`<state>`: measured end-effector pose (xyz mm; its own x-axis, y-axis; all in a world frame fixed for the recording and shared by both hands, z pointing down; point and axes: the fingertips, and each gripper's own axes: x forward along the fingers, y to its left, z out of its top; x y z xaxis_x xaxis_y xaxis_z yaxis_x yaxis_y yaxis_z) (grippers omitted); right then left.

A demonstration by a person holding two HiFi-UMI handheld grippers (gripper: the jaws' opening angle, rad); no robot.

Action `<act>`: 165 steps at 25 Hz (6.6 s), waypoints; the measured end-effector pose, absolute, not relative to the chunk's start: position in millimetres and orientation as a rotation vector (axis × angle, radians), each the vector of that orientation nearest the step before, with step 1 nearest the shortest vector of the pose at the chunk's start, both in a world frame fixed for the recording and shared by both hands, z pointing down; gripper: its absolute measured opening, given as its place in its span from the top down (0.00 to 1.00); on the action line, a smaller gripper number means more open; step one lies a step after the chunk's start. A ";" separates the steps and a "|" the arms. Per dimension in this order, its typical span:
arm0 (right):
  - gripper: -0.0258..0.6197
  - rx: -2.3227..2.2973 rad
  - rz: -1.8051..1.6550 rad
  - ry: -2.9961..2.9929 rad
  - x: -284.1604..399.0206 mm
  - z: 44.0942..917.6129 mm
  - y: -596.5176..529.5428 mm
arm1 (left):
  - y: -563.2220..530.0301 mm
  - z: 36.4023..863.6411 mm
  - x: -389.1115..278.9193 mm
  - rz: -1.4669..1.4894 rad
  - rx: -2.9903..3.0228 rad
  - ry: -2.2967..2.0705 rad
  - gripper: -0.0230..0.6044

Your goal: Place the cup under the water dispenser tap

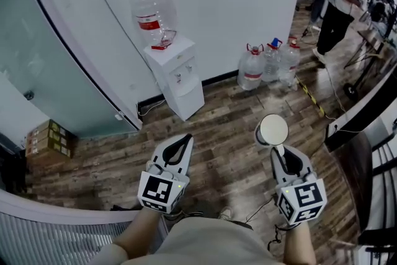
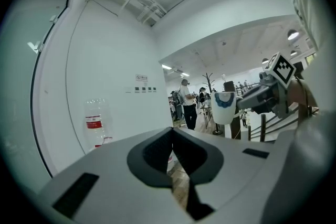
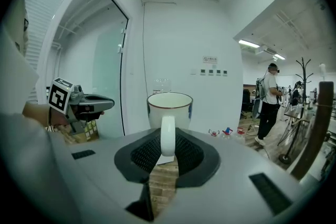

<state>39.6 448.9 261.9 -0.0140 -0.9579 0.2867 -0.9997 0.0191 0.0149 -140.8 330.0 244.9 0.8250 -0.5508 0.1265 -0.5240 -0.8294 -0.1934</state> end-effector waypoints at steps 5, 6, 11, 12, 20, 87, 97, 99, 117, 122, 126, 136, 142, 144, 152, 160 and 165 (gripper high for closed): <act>0.86 1.998 0.283 -2.107 44.1 269.3 435.1 | 323.9 247.3 -140.7 -0.271 -2.847 0.888 0.95; 0.86 1.990 0.281 -2.112 44.6 271.5 431.2 | 320.7 248.6 -141.3 -0.271 -2.844 0.900 0.95; 0.86 1.969 0.290 -2.129 46.7 283.1 402.2 | 297.2 261.4 -140.4 -0.290 -2.837 0.926 0.95; 0.86 1.965 0.293 -2.129 47.3 285.4 395.5 | 291.4 264.3 -139.3 -0.292 -2.840 0.926 0.95; 0.86 1.946 0.329 -2.110 62.2 303.2 333.0 | 225.6 280.1 -121.8 -0.300 -2.860 0.921 0.95; 0.86 1.570 0.385 -2.292 119.9 571.6 -257.5 | -280.5 529.6 2.2 -0.470 -2.945 1.404 0.95; 0.86 1.530 0.415 -2.264 108.6 685.8 -278.8 | -297.9 633.5 -6.2 -0.501 -2.976 1.446 0.95; 0.86 1.516 0.422 -2.250 106.2 708.5 -283.4 | -300.2 651.8 -3.0 -0.511 -2.994 1.433 0.95; 0.86 1.502 0.380 -2.246 68.5 851.1 -345.6 | -331.1 776.9 4.9 -0.522 -3.031 1.379 0.95; 0.86 1.490 0.385 -2.246 63.3 877.1 -357.5 | -338.3 799.8 -1.8 -0.543 -3.057 1.427 0.95; 0.86 1.500 0.348 -2.283 60.2 885.7 -361.9 | -339.0 809.2 -7.0 -0.541 -3.059 1.422 0.95; 0.84 1.449 0.296 -2.351 58.6 888.7 -361.9 | -336.4 823.2 -16.8 -0.566 -3.065 1.435 0.95; 0.69 1.392 0.308 -2.349 49.2 890.1 -355.1 | -332.5 825.8 -22.5 -0.589 -3.070 1.454 0.95; 0.66 1.395 0.338 -2.342 49.0 889.6 -354.5 | -331.7 824.2 -26.1 -0.594 -3.072 1.473 0.95; 0.62 1.387 0.316 -2.275 54.2 882.0 -350.7 | -325.6 818.7 -41.4 -0.650 -3.063 1.513 0.95; 0.62 1.422 0.410 -2.259 79.3 837.2 -343.6 | -316.1 787.7 -53.2 -0.751 -3.037 1.475 0.95; 0.69 1.432 0.417 -2.261 89.4 774.8 -331.3 | -305.6 744.9 -58.4 -0.804 -3.009 1.468 0.95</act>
<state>89.4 -331.3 774.8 -0.3744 -0.7771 0.5058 -0.9064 0.4218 -0.0228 -58.4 -305.6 744.9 0.5379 -0.6591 0.5256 -0.7977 -0.5996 0.0646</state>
